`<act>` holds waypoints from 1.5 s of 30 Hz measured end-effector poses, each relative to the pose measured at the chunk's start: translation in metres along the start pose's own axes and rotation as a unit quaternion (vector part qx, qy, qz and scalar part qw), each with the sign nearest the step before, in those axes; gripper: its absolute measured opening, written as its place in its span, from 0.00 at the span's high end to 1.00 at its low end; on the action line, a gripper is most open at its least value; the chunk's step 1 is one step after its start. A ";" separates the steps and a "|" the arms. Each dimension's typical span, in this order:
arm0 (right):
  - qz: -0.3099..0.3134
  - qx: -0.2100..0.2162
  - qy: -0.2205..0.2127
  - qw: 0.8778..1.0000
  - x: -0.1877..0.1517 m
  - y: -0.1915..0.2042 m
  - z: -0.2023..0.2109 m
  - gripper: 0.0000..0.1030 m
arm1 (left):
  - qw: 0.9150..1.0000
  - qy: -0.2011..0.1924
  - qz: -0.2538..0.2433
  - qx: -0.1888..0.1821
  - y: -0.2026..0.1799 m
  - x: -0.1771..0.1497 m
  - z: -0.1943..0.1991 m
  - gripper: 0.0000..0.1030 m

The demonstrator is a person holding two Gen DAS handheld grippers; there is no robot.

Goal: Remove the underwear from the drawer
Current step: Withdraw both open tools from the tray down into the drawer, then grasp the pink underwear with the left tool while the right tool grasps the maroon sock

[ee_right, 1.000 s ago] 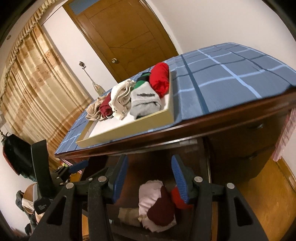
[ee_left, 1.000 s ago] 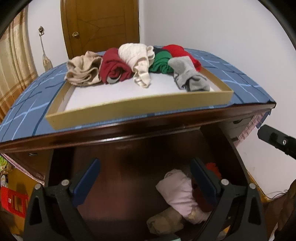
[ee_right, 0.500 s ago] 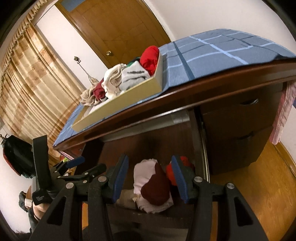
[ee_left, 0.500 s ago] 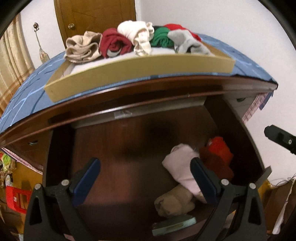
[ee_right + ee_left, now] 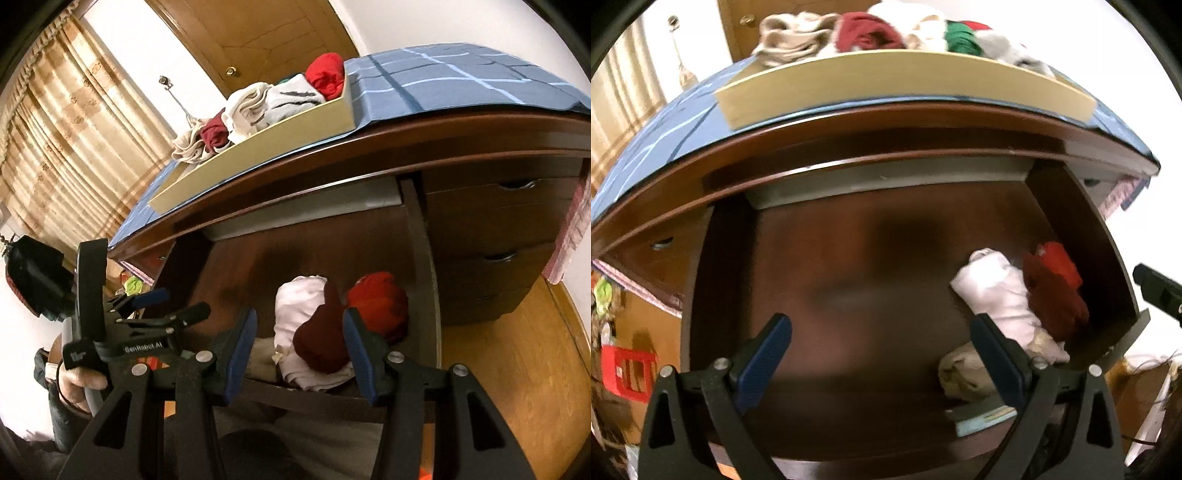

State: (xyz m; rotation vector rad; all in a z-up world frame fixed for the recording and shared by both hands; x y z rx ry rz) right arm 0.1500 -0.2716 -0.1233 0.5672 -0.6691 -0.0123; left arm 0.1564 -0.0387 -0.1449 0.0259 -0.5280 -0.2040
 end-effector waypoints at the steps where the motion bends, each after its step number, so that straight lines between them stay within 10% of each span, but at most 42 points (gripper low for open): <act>1: 0.001 0.002 0.005 1.000 0.001 0.001 -0.003 0.50 | 1.000 0.000 0.005 0.002 0.004 0.001 -0.001 0.04; 30: 0.023 -0.094 0.238 0.966 -0.028 -0.028 -0.114 0.50 | 1.000 0.029 0.002 -0.006 0.005 0.001 -0.013 0.04; 45: -0.074 0.034 0.272 0.959 -0.023 -0.016 -0.149 0.60 | 0.999 0.044 -0.002 0.014 0.001 0.015 -0.026 0.04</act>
Point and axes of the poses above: each gripper's, at about its wrist camera, not at the fingertips, and z roughly against the way its jaws point, y to its left, x to its top, the point moved 7 cm from there along -z, roughly the way its jaws point, and after that the axes turned 5 degrees about x, right-handed, at the moved point
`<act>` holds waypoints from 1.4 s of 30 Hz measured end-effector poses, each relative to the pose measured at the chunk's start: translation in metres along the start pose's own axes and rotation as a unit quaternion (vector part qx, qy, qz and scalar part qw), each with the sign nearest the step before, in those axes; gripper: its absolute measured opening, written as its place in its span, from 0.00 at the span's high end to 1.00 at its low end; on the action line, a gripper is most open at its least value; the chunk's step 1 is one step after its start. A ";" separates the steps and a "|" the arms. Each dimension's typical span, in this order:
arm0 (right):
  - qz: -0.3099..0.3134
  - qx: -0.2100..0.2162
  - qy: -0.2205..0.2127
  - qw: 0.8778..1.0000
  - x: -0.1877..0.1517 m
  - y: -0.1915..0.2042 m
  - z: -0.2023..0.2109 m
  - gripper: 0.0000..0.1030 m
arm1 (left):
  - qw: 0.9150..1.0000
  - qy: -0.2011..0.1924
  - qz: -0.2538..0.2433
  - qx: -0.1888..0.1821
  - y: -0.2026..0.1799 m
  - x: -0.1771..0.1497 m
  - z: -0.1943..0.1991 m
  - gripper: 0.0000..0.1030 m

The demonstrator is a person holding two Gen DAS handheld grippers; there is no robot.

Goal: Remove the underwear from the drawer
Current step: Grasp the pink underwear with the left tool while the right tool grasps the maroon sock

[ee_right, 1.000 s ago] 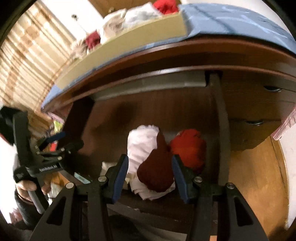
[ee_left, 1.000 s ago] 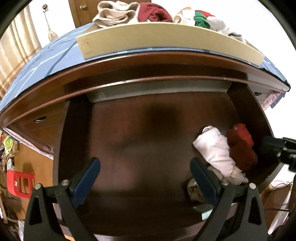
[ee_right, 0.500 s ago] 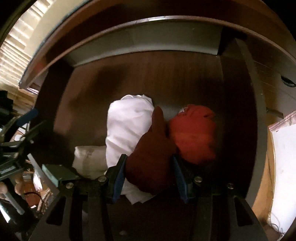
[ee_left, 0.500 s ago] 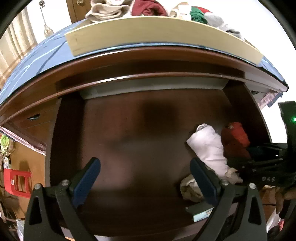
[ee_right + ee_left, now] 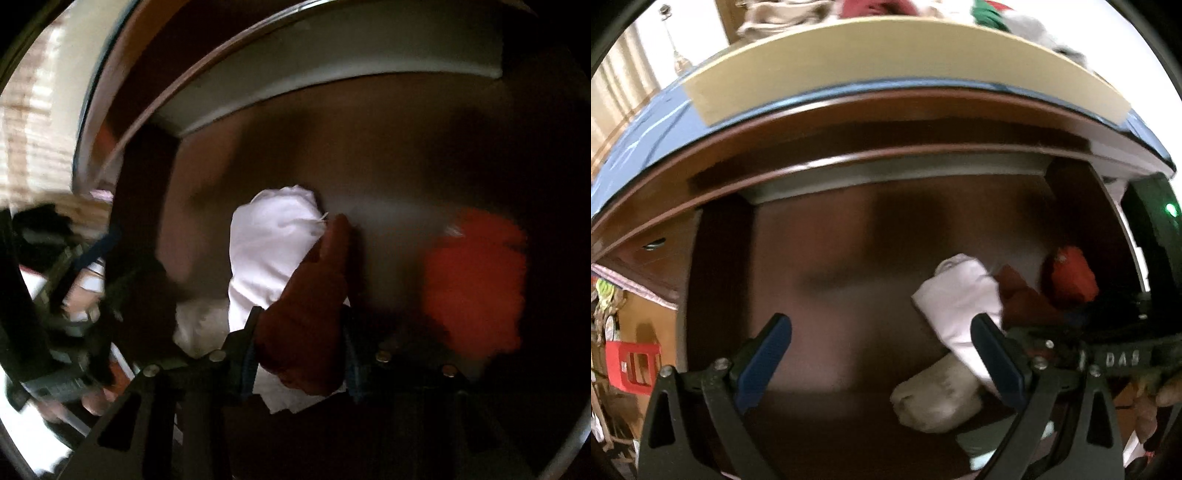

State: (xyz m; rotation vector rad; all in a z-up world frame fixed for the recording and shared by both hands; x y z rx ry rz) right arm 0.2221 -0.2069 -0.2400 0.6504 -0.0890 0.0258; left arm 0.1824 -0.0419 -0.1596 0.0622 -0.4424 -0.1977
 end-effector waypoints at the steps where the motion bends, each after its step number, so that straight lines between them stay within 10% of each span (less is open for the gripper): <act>1: -0.010 0.014 0.001 1.000 0.006 0.002 -0.005 0.60 | 1.000 0.000 0.008 0.005 0.007 0.002 0.000 0.04; 5: -0.020 0.045 -0.026 0.998 0.023 0.014 -0.010 0.61 | 0.999 0.010 0.035 0.017 0.031 0.004 -0.005 0.04; 17: 0.043 -0.035 -0.163 0.985 0.017 0.010 0.058 0.61 | 0.989 0.122 0.081 0.012 0.016 -0.015 -0.052 0.11; 32: 0.030 0.013 -0.177 0.984 0.020 0.007 0.052 0.61 | 0.972 0.222 0.077 -0.014 -0.046 -0.009 -0.079 0.14; 40: 0.012 -0.003 -0.203 0.979 0.023 -0.003 0.060 0.61 | 0.976 0.206 0.059 -0.031 -0.080 0.005 -0.080 0.15; 42: 0.005 0.000 -0.210 0.978 0.024 -0.006 0.065 0.61 | 0.979 0.195 0.048 -0.037 -0.088 0.008 -0.079 0.28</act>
Point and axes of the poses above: each gripper's, at about its wrist camera, not at the fingertips, and z roughly against the way its jaws point, y to its left, x to its top, the point moved 7 cm from there along -z, roughly the way its jaws point, and after that the axes turned 5 degrees about x, right-handed, at the moved point
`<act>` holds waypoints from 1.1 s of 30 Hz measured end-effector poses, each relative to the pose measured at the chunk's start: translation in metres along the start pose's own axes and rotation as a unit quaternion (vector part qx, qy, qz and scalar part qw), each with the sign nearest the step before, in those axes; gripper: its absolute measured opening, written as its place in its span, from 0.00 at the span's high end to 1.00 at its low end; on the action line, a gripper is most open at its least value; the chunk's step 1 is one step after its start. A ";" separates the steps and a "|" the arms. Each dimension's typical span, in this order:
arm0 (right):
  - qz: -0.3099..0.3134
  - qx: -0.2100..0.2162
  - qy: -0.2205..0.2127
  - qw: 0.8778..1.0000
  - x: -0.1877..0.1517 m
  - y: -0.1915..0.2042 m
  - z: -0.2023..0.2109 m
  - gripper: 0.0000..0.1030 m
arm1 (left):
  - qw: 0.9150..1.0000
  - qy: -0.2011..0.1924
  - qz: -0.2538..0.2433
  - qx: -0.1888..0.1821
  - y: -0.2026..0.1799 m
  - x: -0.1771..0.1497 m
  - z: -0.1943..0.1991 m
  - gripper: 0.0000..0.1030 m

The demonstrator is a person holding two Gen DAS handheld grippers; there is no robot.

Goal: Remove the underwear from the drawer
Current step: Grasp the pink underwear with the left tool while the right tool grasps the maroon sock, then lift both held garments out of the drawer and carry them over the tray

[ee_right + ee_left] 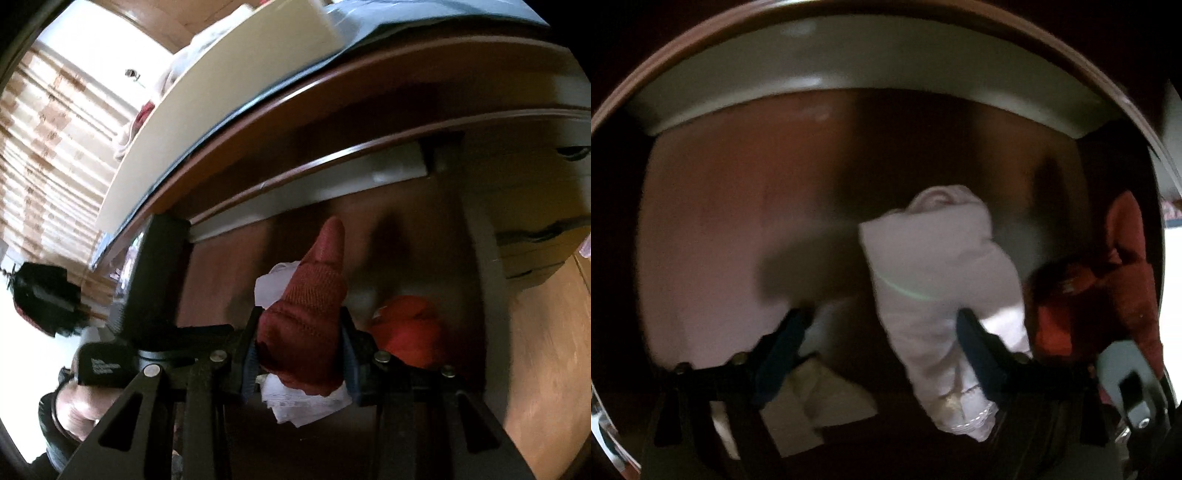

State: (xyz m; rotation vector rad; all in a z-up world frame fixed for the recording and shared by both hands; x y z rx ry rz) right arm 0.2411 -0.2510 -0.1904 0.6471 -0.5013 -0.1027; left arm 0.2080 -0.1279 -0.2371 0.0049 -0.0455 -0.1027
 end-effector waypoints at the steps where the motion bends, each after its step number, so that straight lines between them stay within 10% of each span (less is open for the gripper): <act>1: -0.003 0.002 -0.002 1.000 0.000 0.000 0.000 0.61 | 1.000 -0.011 -0.014 -0.001 -0.006 0.001 0.003 0.33; 3: -0.004 0.001 -0.006 1.000 0.000 0.001 0.001 0.61 | 0.999 -0.027 -0.043 -0.011 -0.020 0.000 0.009 0.60; 9: -0.004 0.005 -0.010 1.000 -0.002 0.005 0.003 0.60 | 0.996 -0.034 -0.028 -0.080 -0.019 0.000 0.014 0.86; 18: -0.013 0.007 -0.021 1.000 0.001 -0.004 0.015 0.61 | 0.986 -0.076 -0.006 -0.149 0.026 -0.010 0.053 0.92; 33: 0.021 0.021 -0.036 0.999 0.000 0.021 0.024 0.61 | 0.972 -0.170 -0.030 -0.159 0.055 -0.022 0.107 0.93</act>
Point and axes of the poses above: each gripper's, at about its wrist camera, not at the fingertips, and z roughly against the way its jaws point, y to its left, x to its top, the point moved 7 cm from there along -z, roughly the way its jaws point, and after that the axes turned 5 degrees about x, right-handed, at the moved point
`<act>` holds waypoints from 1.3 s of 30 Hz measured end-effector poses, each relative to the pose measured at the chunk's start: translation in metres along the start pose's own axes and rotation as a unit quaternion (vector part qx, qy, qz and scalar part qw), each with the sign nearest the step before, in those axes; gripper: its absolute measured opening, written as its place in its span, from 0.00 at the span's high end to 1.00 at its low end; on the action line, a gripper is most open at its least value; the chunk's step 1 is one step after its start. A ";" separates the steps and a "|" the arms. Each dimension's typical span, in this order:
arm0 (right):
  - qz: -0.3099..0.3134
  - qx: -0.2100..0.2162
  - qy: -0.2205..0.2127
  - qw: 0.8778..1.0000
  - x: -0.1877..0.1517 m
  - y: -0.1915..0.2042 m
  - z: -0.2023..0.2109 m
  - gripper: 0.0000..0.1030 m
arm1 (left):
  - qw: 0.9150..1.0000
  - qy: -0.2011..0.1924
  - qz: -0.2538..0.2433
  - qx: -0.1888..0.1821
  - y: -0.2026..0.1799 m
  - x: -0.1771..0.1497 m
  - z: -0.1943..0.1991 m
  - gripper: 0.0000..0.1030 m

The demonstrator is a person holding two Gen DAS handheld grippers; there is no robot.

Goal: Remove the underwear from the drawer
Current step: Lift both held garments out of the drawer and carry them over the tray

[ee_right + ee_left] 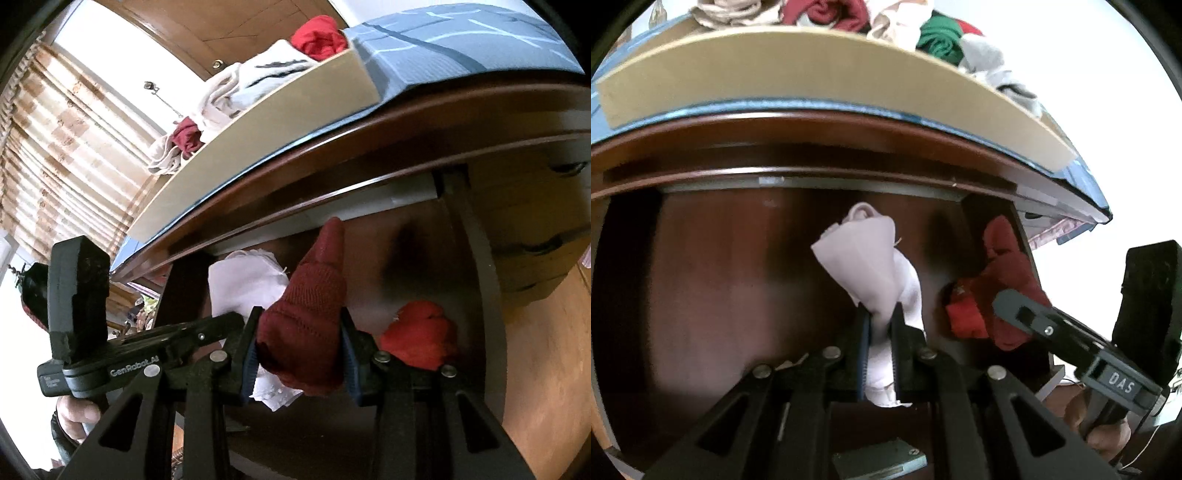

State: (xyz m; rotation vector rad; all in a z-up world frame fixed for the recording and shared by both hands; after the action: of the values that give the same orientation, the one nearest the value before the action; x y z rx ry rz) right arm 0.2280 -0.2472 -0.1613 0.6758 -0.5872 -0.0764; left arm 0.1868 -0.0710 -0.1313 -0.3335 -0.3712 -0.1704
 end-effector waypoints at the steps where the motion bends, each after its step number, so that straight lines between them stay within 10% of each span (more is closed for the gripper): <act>1: 0.000 -0.001 0.001 1.000 0.000 0.001 0.000 0.61 | 1.000 -0.003 0.000 0.000 0.002 -0.001 0.003 0.93; 39: 0.087 0.064 -0.039 0.993 0.009 0.128 0.031 0.61 | 0.985 -0.157 -0.071 0.033 0.017 -0.004 0.149 0.93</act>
State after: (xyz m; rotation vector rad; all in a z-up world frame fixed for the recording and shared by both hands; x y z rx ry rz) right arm 0.2033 -0.1662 -0.0595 0.7452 -0.7291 0.0987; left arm 0.1388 -0.0024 -0.0068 -0.2686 -0.7117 -0.2448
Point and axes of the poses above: each gripper's, at about its wrist camera, not at the fingertips, and z roughly against the way its jaws point, y to its left, x to its top, the point moved 7 cm from there along -z, roughly the way its jaws point, and after that the axes turned 5 degrees about x, right-handed, at the moved point
